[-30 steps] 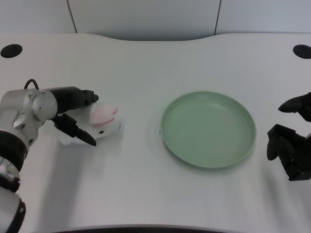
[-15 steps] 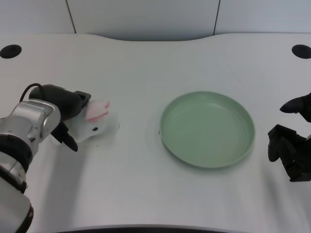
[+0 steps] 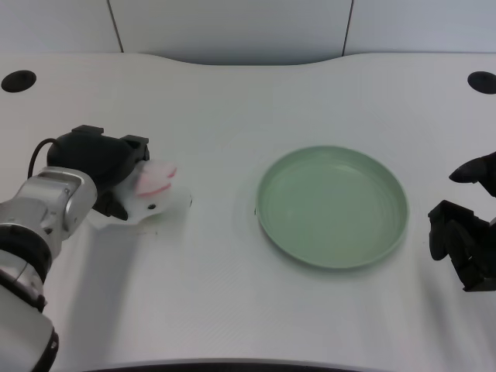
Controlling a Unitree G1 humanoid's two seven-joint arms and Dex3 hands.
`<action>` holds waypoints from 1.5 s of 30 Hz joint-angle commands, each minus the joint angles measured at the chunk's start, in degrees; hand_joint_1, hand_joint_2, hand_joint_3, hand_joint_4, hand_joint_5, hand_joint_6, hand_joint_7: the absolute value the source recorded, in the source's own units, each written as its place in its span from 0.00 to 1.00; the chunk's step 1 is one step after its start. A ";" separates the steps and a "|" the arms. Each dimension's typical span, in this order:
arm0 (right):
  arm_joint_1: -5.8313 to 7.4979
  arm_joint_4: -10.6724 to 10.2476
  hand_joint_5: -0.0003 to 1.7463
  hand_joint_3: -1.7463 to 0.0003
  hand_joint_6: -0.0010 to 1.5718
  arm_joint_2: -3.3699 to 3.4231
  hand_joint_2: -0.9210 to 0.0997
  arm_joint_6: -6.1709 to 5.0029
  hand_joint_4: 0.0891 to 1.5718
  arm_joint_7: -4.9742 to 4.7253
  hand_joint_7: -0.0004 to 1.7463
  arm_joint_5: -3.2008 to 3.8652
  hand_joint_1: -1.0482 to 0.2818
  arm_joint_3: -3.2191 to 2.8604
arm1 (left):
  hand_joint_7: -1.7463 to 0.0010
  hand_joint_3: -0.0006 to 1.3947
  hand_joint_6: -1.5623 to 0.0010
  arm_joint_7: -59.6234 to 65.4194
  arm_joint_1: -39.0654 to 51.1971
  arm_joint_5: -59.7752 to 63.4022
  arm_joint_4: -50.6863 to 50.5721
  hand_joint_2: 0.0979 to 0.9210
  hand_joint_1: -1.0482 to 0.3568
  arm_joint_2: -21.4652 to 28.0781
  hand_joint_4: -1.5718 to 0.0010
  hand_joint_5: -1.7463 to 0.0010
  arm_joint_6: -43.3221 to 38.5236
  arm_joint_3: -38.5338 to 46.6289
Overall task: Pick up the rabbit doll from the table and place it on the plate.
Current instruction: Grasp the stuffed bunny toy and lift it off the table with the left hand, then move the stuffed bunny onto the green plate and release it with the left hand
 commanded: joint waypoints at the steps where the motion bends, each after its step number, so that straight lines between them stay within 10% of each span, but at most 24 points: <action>1: -0.12 0.64 0.96 0.00 0.46 -0.65 0.90 -0.60 0.63 -0.43 0.96 -0.25 0.79 -0.43 | 0.28 0.00 0.73 2.58 0.89 -0.84 0.59 0.96 0.56 0.21 0.62 0.10 0.36 1.06; 7: -0.56 1.16 0.96 0.00 0.46 -0.47 0.89 -0.76 0.64 0.11 0.95 -0.09 0.80 -0.57 | 0.47 0.07 0.53 -0.96 0.15 -2.85 0.51 1.00 0.54 0.53 0.58 0.37 0.15 2.95; 13: -0.83 1.91 0.95 0.00 0.46 -0.22 0.89 -1.19 0.65 0.40 0.95 -0.09 0.81 -0.60 | 0.51 0.06 0.52 -7.09 -1.52 -5.51 -0.24 1.00 0.57 0.81 0.61 0.40 0.41 5.23; 20: -0.40 1.00 0.94 0.00 0.47 0.28 0.88 -0.94 0.66 -1.21 0.94 -1.14 0.83 0.04 | 0.04 0.08 0.61 -8.91 -3.72 -8.70 -2.91 0.99 0.60 -0.08 0.60 0.07 -3.76 8.06; 28: -0.32 1.07 0.95 0.00 0.47 1.04 0.87 -1.42 0.66 -0.80 0.93 -0.91 0.84 0.43 | 0.00 0.06 0.58 -10.17 -6.67 -9.75 -5.24 0.96 0.59 -2.46 0.49 0.00 -5.90 8.78; 35: -0.26 1.56 0.92 0.00 0.50 1.25 0.91 -2.94 0.68 -2.12 0.91 -3.00 0.79 1.34 | 0.00 0.06 0.57 -10.42 -9.78 -8.78 -6.47 0.94 0.61 -6.64 0.48 0.00 -6.33 7.56; 38: -0.37 1.58 0.91 0.00 0.51 1.44 0.92 -2.76 0.69 -1.66 0.90 -2.71 0.79 1.65 | 0.00 0.09 0.56 -8.83 -10.97 -8.52 -5.78 0.95 0.62 -10.19 0.48 0.00 -5.69 7.09; 39: -0.28 1.28 0.91 0.00 0.51 1.60 0.92 -2.54 0.69 -1.82 0.90 -2.67 0.80 1.79 | 0.00 0.11 0.56 -8.30 -11.39 -8.35 -5.65 0.93 0.62 -11.29 0.48 0.00 -5.45 6.88; 42: -0.03 0.72 0.91 0.00 0.52 1.87 0.92 -2.59 0.69 -2.30 0.90 -3.22 0.81 2.29 | 0.00 0.71 0.53 -7.28 -12.38 -8.31 -5.13 0.42 0.62 -14.18 0.42 0.00 -5.55 6.56; 45: 0.30 0.06 0.91 0.00 0.53 2.31 0.93 -3.25 0.71 -2.73 0.90 -3.98 0.81 2.85 | 0.00 0.84 0.50 -5.82 -12.52 -7.77 -4.74 0.33 0.60 -16.39 0.37 0.00 -5.60 5.82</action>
